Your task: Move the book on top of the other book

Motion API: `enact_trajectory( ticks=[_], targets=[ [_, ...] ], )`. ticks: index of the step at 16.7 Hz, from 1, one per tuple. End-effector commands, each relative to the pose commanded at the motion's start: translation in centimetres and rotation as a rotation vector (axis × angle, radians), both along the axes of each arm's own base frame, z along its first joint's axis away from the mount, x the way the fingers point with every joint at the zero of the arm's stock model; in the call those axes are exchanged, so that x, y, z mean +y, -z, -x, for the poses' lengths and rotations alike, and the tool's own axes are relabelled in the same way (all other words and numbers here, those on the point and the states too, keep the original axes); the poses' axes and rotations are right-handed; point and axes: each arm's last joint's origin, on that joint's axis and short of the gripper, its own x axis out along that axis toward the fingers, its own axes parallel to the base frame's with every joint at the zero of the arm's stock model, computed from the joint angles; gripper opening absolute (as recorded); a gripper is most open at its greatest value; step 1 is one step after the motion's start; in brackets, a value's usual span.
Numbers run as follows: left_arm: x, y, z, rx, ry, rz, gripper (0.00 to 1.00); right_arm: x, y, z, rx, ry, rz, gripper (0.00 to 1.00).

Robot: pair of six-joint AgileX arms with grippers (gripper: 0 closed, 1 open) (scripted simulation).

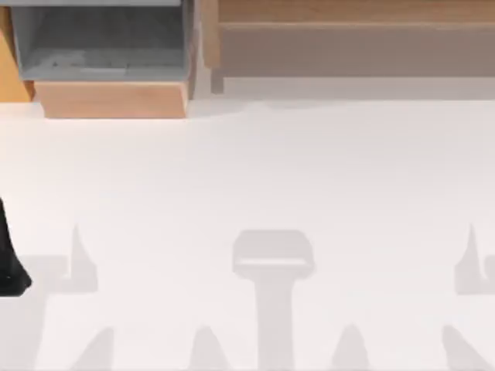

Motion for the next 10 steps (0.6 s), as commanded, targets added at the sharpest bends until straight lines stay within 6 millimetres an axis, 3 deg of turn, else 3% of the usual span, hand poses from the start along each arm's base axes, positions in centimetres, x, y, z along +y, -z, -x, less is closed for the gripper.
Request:
enact_trajectory(
  ticks=[4, 7, 10],
  targets=[
    [0.0, -0.9, 0.0, -0.015, 0.001, 0.001, 1.0, 0.0, 0.0, 0.0, 0.0, 0.0, 0.0, 1.0],
    [-0.2, -4.3, -0.4, -0.061, 0.004, 0.005, 1.0, 0.0, 0.0, 0.0, 0.0, 0.0, 0.0, 1.0],
    [-0.4, -8.2, -2.2, -0.073, 0.008, 0.01, 1.0, 0.0, 0.0, 0.0, 0.0, 0.0, 0.0, 1.0]
  ],
)
